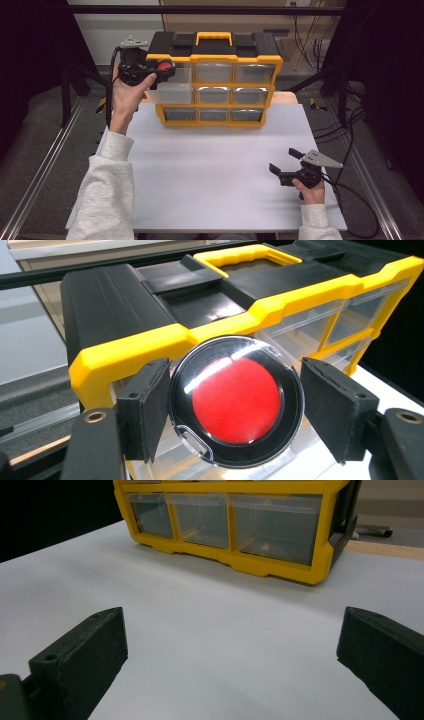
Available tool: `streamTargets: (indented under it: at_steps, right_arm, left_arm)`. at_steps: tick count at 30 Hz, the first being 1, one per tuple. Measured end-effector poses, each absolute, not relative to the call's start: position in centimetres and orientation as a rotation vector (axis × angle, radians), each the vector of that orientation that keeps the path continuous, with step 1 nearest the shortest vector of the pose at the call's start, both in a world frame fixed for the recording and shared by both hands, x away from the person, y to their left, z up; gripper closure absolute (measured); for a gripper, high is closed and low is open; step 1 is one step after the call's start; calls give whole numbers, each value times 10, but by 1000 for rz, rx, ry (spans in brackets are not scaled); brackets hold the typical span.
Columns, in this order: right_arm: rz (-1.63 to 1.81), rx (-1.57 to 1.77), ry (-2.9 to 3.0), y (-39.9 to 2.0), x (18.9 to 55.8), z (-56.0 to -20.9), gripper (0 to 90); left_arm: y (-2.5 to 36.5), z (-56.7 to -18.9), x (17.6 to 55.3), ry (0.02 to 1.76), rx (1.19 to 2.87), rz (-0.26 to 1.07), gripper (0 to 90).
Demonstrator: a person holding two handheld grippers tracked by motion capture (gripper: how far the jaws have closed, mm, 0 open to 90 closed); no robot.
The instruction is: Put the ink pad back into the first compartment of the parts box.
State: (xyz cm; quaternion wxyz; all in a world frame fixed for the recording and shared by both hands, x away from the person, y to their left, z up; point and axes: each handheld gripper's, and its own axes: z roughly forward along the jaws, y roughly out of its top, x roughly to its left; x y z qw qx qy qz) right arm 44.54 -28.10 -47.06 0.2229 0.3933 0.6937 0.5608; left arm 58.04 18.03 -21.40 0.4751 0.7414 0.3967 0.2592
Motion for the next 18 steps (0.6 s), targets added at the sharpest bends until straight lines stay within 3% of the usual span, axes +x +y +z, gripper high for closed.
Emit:
streamTargets:
  at_steps: [18]
  right_arm:
    - [1548, 1087, 1917, -281, 446, -471, 4]
  left_arm:
    - [181, -231, 587, 996, 1879, 619, 297]
